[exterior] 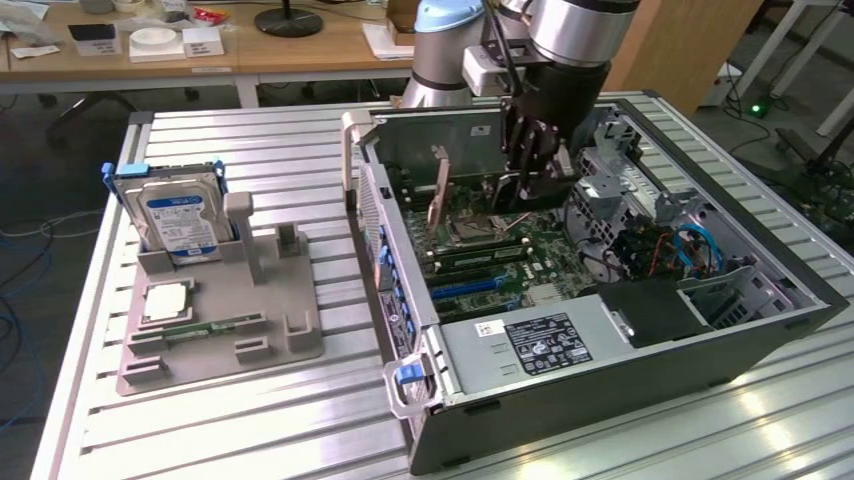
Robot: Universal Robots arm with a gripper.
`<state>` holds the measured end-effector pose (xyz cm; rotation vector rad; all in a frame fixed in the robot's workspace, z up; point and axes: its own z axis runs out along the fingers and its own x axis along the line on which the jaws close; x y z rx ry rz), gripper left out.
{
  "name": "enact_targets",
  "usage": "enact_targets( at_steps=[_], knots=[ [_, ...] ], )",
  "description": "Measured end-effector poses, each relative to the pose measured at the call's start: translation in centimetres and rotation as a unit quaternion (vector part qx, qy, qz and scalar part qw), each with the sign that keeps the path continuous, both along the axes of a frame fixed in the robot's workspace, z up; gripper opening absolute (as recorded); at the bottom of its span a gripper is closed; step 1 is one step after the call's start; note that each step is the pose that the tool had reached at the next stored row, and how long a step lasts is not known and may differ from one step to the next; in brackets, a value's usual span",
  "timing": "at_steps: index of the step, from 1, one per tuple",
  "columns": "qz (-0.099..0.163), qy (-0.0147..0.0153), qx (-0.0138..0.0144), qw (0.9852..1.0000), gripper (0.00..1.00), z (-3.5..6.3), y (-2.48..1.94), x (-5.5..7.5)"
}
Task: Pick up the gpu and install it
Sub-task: 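Insert the gpu into the slot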
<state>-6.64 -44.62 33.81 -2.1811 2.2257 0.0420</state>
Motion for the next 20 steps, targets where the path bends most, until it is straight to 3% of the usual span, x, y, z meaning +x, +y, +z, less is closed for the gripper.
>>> enact_targets(
  at_steps=[20],
  knots=[
    [0.0, 0.0002, 0.0, 1.0, 0.28, -2.04, -0.29, -0.7]
  ],
)
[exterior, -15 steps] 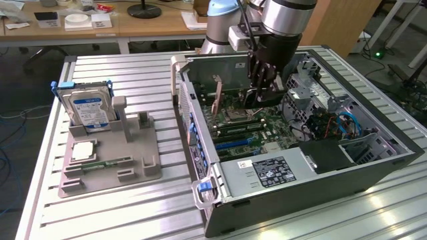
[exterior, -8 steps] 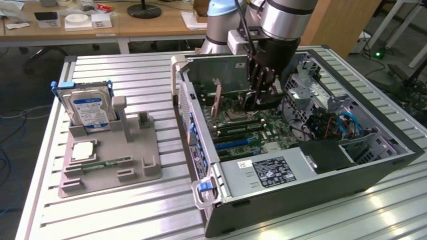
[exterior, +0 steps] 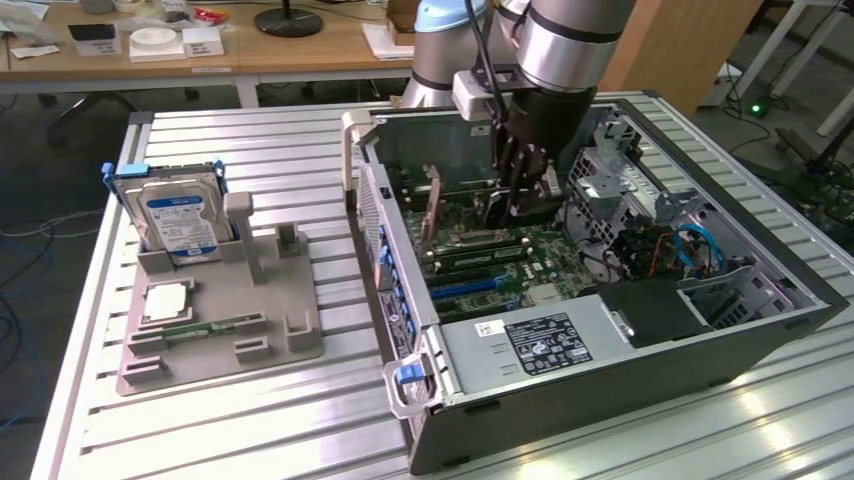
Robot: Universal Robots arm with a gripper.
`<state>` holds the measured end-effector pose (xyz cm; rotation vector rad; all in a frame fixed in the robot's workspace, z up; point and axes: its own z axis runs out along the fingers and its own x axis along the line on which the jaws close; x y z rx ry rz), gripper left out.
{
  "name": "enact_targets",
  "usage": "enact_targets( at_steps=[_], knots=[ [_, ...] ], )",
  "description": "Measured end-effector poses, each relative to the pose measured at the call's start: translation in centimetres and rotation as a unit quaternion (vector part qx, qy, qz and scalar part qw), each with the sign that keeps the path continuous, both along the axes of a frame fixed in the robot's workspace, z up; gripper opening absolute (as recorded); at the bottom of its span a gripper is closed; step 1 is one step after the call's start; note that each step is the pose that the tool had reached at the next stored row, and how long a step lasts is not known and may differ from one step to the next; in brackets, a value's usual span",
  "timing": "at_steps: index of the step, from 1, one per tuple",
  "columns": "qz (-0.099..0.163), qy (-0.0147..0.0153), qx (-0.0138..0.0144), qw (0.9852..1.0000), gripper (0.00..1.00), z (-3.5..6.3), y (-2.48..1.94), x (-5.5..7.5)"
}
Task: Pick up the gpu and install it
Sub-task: 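Insert the gpu into the slot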
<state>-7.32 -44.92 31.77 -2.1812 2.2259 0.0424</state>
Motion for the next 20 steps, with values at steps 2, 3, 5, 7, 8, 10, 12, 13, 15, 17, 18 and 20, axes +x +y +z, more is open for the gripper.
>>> enact_targets(
  at_steps=[2, 3, 5, 7, 8, 10, 12, 13, 15, 17, 18, 20],
  knots=[
    [0.0, 0.0001, 0.0, 1.0, 0.28, -0.18, 0.0, -0.1],
    [0.0, 0.0, 0.0, 1.0, 0.28, -0.25, 0.0, -0.1],
    [0.0, 0.0001, 0.0, 1.0, 0.28, -0.37, -0.02, -0.2],
    [0.0, 0.0001, 0.0, 1.0, 0.28, -0.51, -0.06, -0.2],
    [0.0, 0.0001, 0.0, 1.0, 0.28, -0.6, -0.09, -0.2],
    [0.0, 0.0001, 0.0, 1.0, 0.28, -0.86, -0.12, -0.2],
    [0.0, 0.0003, 0.0, 1.0, 0.28, -1.21, -0.13, -0.2],
    [0.0, 0.0004, 0.0001, 1.0, 0.28, -1.39, -0.12, -0.2],
    [0.0, 0.0007, 0.0, 1.0, 0.28, -1.63, -0.16, -0.2],
    [0.0, 0.0009, -0.0001, 1.0, 0.28, -1.77, -0.32, -0.2],
    [0.0, 0.0009, 0.0, 1.0, 0.28, -1.83, -0.43, -0.2],
    [0.0, 0.0009, 0.0, 1.0, 0.28, -1.92, -0.64, -0.2]
  ],
)
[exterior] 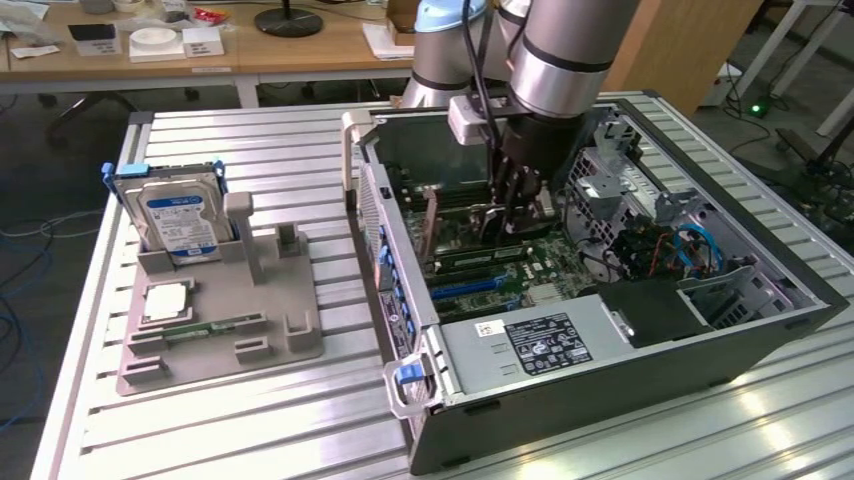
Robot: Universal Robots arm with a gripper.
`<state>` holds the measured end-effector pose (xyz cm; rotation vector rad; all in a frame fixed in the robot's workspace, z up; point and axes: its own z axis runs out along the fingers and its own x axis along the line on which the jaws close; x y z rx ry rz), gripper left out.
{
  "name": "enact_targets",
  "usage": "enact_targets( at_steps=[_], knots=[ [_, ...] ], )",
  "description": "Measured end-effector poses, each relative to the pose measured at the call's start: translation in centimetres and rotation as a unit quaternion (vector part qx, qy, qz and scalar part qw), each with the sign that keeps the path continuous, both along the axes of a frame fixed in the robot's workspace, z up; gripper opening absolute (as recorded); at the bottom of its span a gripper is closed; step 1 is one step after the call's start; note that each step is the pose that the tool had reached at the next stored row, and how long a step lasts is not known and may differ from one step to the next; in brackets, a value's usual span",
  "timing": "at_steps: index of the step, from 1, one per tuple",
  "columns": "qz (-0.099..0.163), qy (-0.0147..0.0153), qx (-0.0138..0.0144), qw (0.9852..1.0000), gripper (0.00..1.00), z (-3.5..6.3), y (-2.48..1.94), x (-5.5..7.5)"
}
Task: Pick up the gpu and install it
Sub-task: 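Insert the gpu into the slot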
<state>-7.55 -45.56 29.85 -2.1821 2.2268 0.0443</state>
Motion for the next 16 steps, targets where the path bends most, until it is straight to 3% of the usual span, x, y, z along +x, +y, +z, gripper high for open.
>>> enact_targets(
  at_steps=[16],
  knots=[
    [0.0, 0.0, -0.0002, 1.0, 0.28, -2.02, -0.21, -0.4]
  ],
)
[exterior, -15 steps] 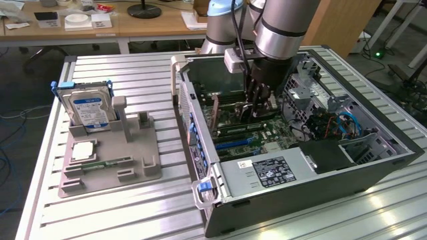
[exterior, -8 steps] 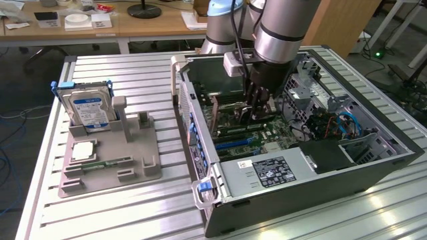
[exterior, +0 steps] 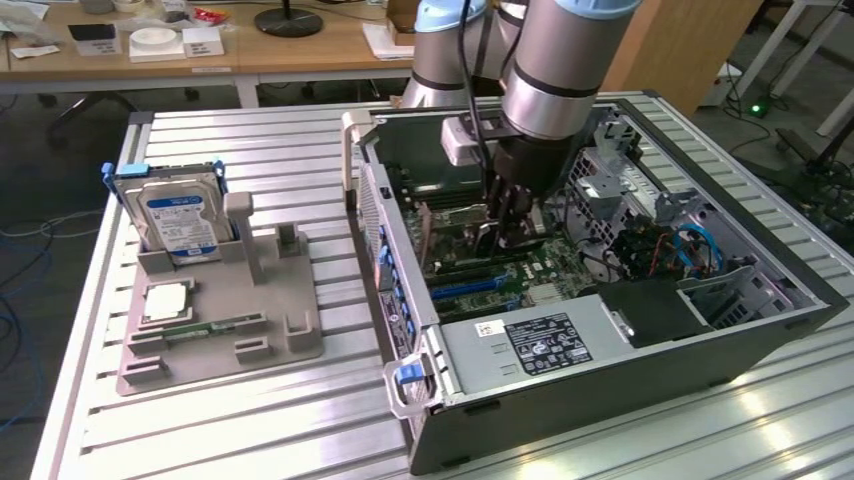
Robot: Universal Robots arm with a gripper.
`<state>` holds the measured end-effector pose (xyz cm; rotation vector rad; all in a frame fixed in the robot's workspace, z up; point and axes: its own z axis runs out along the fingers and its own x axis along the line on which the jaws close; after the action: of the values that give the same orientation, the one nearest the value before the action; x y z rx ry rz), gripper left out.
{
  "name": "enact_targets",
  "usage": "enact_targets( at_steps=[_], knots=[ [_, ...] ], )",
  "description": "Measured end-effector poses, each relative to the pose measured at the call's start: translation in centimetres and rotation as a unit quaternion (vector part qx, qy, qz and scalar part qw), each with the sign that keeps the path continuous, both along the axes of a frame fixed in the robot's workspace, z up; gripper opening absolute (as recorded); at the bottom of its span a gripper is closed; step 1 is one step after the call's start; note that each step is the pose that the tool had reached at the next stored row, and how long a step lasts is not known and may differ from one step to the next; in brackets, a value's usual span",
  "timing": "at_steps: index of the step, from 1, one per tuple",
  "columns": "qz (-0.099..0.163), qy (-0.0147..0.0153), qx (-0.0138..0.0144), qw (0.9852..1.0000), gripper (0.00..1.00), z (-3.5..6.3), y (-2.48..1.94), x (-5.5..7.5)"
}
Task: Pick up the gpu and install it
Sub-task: 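Insert the gpu into the slot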
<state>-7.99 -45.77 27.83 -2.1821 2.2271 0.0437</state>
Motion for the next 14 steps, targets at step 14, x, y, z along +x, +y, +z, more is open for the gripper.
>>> enact_targets(
  at_steps=[14],
  knots=[
    [0.0, 0.0, 0.0001, 1.0, 0.28, -1.23, -0.19, -0.4]
  ],
)
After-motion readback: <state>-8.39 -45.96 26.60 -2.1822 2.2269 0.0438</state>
